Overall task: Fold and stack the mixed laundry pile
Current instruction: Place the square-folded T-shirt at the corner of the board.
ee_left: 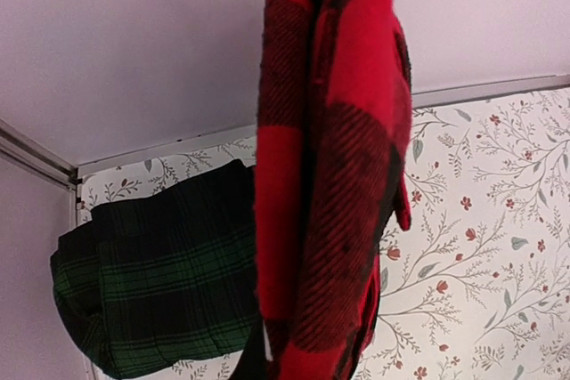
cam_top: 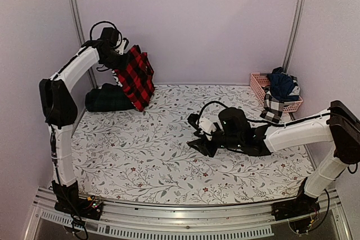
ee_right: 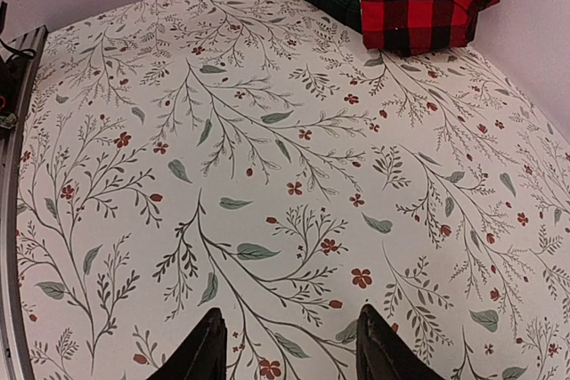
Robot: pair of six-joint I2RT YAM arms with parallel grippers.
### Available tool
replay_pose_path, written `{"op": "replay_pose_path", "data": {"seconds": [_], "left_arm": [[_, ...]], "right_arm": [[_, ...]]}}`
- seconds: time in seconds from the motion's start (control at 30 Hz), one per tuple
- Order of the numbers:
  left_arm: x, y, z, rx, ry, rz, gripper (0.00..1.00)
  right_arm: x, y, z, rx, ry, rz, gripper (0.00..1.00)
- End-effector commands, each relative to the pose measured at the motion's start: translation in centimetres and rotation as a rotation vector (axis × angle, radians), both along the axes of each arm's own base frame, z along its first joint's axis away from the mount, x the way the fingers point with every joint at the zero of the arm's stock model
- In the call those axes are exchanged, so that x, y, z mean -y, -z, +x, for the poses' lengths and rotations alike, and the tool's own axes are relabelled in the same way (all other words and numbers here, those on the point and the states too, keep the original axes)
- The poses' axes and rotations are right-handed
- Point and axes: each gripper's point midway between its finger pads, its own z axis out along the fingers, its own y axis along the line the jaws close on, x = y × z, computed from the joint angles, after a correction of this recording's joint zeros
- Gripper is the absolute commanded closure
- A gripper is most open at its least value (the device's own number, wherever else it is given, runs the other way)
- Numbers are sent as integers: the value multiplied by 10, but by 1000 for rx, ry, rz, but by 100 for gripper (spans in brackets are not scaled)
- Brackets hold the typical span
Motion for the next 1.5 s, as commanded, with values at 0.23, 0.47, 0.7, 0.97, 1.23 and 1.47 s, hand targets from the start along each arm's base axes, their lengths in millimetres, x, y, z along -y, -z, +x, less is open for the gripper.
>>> {"op": "replay_pose_path", "data": {"seconds": [0.23, 0.47, 0.7, 0.97, 1.23, 1.47], "left_arm": [[-41, 4, 5, 6, -50, -8, 100], [-99, 42, 14, -36, -204, 54, 100], [-149, 80, 21, -60, -312, 86, 100], [-191, 126, 23, -114, -400, 117, 100], [-210, 166, 19, -178, -458, 138, 61], [-226, 149, 12, -160, -523, 207, 12]], "right_arm": [[-7, -5, 10, 10, 12, 20, 52], [-8, -3, 9, 3, 5, 14, 52], [-9, 0, 10, -1, 4, 7, 52], [-12, 4, 9, -13, -7, 0, 51], [-4, -4, 17, -11, 33, 13, 46], [12, -18, 32, -7, 100, 39, 40]]}}
